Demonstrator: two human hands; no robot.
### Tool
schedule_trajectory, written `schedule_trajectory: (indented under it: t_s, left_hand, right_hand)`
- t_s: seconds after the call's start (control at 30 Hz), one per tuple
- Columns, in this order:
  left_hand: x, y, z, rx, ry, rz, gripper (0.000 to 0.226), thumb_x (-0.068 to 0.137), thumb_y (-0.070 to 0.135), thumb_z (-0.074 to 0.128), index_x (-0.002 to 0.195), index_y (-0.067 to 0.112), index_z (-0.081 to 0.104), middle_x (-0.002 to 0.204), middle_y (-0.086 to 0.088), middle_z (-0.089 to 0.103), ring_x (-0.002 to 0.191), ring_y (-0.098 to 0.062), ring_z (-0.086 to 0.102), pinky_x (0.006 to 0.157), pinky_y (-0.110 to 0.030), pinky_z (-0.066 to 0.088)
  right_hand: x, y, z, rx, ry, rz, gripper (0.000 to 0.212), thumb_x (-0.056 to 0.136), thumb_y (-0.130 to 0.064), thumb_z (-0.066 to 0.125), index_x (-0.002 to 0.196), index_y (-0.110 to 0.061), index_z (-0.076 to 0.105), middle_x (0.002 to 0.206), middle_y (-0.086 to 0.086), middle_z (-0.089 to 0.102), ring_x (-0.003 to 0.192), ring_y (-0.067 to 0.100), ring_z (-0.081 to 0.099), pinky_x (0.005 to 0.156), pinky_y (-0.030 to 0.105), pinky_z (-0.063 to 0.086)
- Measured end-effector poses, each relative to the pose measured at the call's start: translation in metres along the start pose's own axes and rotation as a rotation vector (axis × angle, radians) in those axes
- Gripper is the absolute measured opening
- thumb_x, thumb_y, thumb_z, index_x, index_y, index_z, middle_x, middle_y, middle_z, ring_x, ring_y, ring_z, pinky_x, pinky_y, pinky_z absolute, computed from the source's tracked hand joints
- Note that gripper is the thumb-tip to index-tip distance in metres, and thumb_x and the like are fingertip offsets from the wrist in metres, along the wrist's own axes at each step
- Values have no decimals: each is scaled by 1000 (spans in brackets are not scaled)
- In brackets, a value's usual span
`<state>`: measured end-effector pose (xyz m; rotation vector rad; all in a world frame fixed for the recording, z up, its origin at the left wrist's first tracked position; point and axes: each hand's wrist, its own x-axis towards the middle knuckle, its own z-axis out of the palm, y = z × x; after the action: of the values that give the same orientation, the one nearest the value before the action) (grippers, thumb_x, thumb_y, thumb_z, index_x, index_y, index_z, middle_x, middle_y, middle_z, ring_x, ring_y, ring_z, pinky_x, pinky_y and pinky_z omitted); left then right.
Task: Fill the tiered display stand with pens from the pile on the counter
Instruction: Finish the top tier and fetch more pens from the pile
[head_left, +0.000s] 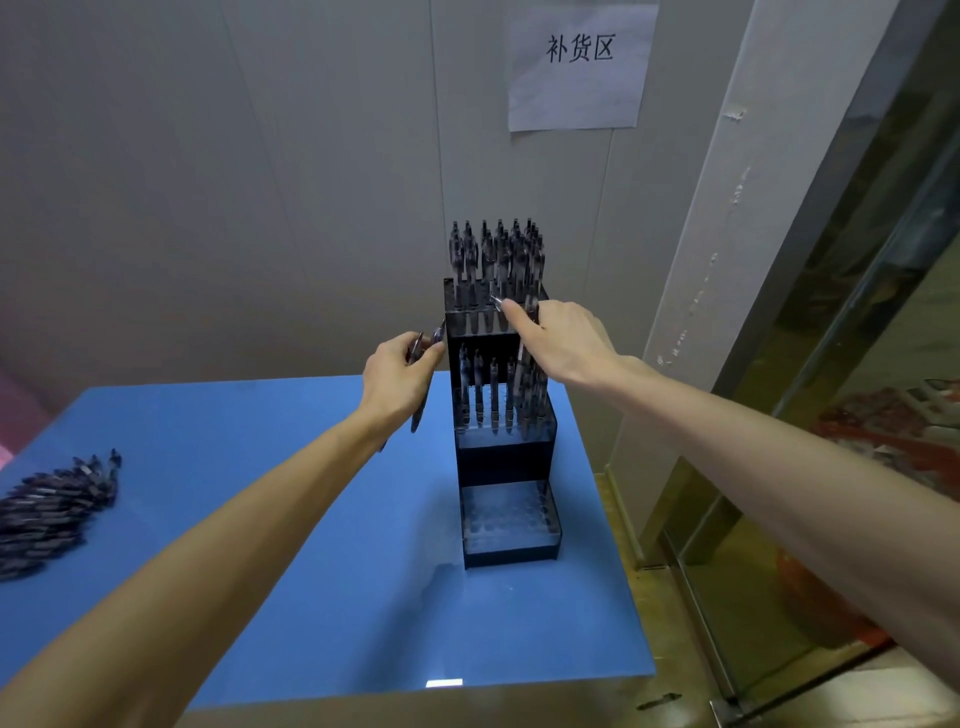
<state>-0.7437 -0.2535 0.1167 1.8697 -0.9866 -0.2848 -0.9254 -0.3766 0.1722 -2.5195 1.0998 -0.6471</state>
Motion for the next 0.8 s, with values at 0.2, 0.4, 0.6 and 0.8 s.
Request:
schedule_trajectory:
  t_s: [0.2,0.4,0.6,0.8]
  left_hand:
    - [-3,6,1,-60,12,50,16,96,36,68,92,22,73,83,0,71,83,-22,64,78,-38,53]
    - [-3,6,3,-60,31,75,17,92,34,74,84,20,69,82,-5,71,79,-20,64,72,-35,51]
    - [-2,5,7,13,19,111,21,91,37,75,91,16,71,83,3,70,79,-16,61,71,-33,49]
    - [0,5,11,57,17,137,21,89,39,76,92,20,70,83,11,69,80,-10,62,68,-30,49]
  right_hand:
    - [0,6,3,314,-47,120,42,91,-48,70,70,-15,54,59,-2,52,51,14,46,58,30,40]
    - [2,4,5,568,-95,240,34,76,-41,87,80,-11,71,61,-4,56,55,12,47,56,26,39]
    - [2,0,10,538,-168,273,22,77,-30,88,85,-12,78,66,-5,61,60,11,52,59,24,40]
    - [5,-10,13,465,-151,278,28,82,-31,84,86,-5,71,70,-1,61,63,14,55,57,27,40]
